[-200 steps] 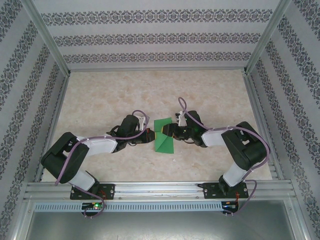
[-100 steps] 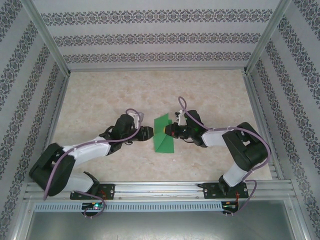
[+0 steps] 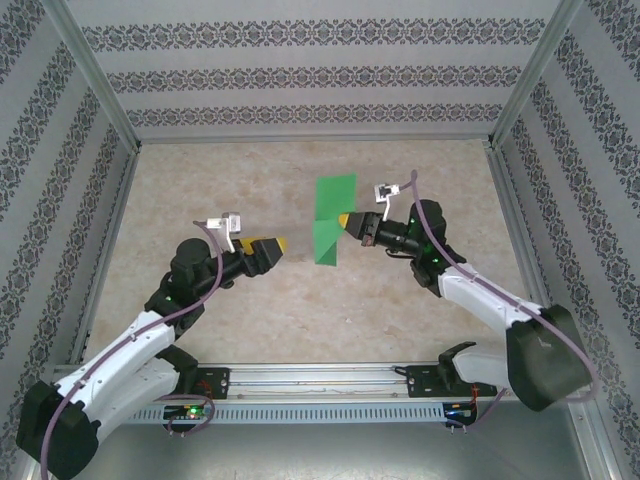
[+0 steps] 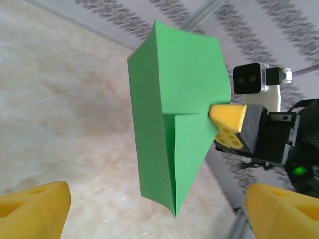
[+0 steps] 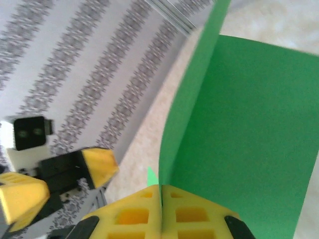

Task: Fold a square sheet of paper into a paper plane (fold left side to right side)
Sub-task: Turn over the paper at the center of the table.

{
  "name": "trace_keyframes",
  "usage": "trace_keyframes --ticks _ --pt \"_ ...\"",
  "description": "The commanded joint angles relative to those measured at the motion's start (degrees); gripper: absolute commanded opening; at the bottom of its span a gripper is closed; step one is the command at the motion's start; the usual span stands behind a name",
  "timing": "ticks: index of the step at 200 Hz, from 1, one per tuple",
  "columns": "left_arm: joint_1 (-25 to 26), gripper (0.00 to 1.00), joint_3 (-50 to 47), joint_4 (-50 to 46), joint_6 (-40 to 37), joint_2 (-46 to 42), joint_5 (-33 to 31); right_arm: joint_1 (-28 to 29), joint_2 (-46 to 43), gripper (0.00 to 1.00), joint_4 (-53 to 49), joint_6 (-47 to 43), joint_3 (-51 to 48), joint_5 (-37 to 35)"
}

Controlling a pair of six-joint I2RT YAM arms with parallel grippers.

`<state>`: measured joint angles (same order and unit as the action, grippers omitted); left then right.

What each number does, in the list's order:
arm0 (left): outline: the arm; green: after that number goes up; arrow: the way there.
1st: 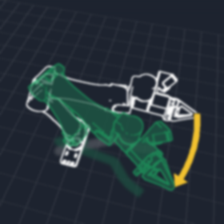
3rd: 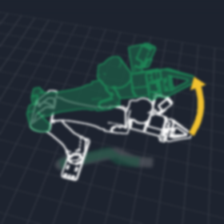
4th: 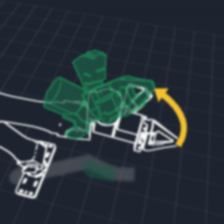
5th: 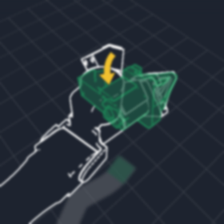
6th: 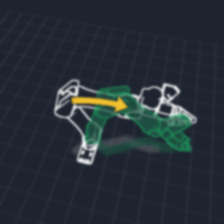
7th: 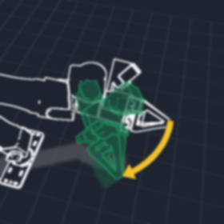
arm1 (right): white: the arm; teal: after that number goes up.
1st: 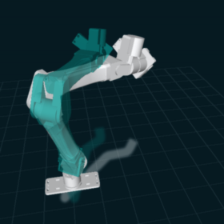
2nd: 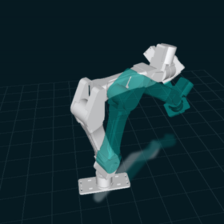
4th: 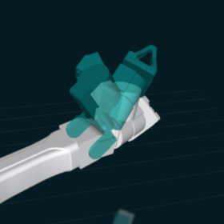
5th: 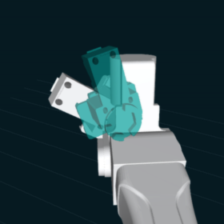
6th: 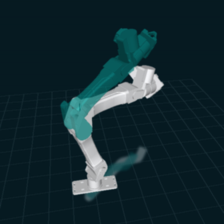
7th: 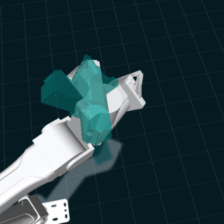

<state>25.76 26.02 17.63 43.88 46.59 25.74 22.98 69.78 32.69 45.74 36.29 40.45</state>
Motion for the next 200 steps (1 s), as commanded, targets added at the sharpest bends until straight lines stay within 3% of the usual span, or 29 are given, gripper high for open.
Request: trace_keyframes --ticks 1,66,103,200 --pt "-0.8 0.9 1.3 10.6 5.3 0.3 9.2 -0.1 -3.3 0.0 6.0 1.3 3.3 3.3" --pt "-0.3 0.89 3.3 32.3 14.8 11.5 18.2 4.2 -1.6 0.0 9.5 4.0 7.6 3.5" --pt "0.1 0.85 4.2 34.2 15.1 13.6 19.0 6.0 0.4 0.0 9.8 4.5 8.4 3.3" --pt "0.2 0.32 5.2 31.6 13.9 15.6 17.7 7.5 2.0 0.02 11.6 6.8 7.5 3.1"
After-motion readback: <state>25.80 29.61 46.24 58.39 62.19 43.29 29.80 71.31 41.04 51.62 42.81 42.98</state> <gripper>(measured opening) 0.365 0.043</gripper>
